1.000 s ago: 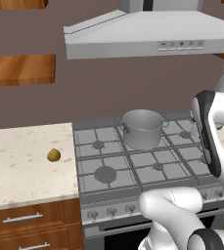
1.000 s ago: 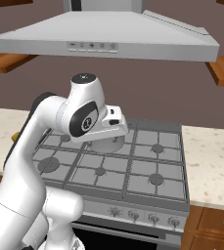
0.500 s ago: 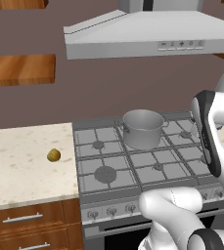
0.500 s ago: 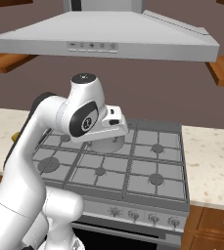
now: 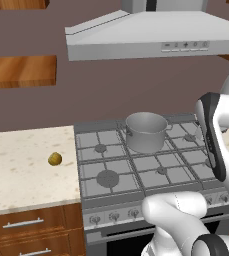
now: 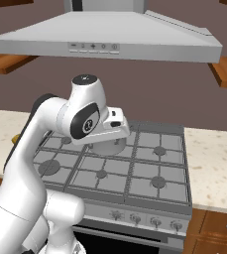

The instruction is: Turn on the burner for the pot on the stove. Wait thirty seconds for the pot to heat up. Then add the squash to the pot.

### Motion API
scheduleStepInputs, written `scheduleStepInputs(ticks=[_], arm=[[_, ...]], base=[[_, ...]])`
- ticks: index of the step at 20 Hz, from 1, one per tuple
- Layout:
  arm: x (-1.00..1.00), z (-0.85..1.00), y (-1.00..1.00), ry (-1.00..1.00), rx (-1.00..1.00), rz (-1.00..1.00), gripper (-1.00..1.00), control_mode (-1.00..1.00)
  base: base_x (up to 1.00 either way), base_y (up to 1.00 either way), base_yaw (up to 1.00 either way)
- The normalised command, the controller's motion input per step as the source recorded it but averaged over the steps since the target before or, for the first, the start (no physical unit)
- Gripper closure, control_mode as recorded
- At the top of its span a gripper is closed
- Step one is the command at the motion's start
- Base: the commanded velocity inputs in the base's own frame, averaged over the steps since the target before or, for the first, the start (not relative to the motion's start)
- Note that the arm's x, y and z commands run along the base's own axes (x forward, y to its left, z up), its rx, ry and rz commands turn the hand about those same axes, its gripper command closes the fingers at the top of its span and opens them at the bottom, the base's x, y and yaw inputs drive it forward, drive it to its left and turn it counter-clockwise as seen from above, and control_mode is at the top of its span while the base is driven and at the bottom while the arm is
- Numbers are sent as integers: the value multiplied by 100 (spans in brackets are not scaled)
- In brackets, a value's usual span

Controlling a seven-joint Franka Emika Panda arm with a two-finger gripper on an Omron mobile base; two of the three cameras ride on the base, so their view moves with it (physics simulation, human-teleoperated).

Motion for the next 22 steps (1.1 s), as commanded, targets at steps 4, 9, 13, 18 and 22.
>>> scheduleStepInputs(ticks=[4,9,13,18,22], arm=[[0,0,0,0,0,0,-100,-100],[0,0,0,0,0,0,-100,-100],[0,0,0,0,0,0,-100,-100],[0,0,0,0,0,0,-100,-100],[0,0,0,0,0,0,-100,-100]], base=[[0,0,0],[0,0,0],[0,0,0],[0,0,0],[0,0,0]])
